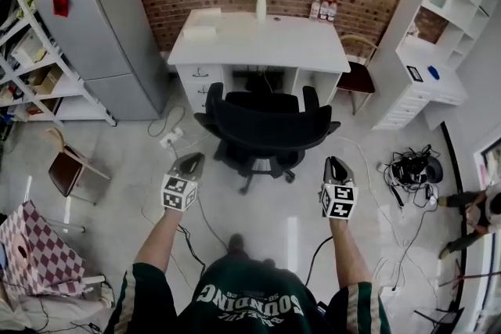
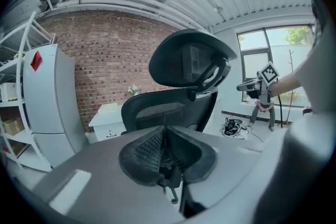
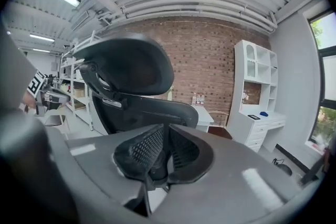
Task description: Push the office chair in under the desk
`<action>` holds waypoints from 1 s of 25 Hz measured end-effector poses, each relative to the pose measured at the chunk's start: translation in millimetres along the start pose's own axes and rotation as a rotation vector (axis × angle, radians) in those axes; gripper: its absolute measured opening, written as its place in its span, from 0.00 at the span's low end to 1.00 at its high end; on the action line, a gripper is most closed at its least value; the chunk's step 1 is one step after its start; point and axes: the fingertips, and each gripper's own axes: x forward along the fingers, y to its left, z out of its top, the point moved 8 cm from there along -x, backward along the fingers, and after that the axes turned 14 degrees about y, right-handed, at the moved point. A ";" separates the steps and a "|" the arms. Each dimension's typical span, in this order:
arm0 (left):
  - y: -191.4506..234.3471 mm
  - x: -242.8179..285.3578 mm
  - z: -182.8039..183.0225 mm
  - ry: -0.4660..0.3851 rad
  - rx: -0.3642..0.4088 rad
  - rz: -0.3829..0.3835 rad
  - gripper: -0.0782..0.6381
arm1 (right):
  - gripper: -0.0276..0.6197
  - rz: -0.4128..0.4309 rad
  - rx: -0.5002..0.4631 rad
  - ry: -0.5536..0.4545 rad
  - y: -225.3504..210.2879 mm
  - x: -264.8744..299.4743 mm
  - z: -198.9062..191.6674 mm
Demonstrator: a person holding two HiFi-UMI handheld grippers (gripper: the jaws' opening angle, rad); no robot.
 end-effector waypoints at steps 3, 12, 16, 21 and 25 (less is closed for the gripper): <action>-33.3 -19.1 -1.2 0.011 -0.014 0.032 0.12 | 0.05 0.034 -0.003 -0.033 6.2 -25.8 -3.9; -108.7 -70.2 -8.2 -0.048 -0.086 0.098 0.12 | 0.04 0.089 0.018 -0.085 10.7 -94.3 -28.4; -126.2 -80.0 -9.6 -0.054 -0.096 0.098 0.12 | 0.04 0.108 0.011 -0.096 10.5 -114.7 -34.1; -136.0 -92.5 -5.3 -0.068 -0.094 0.109 0.12 | 0.04 0.110 0.000 -0.110 7.0 -130.0 -39.6; -139.1 -99.8 -7.5 -0.073 -0.095 0.122 0.12 | 0.04 0.116 -0.007 -0.122 5.3 -136.5 -40.5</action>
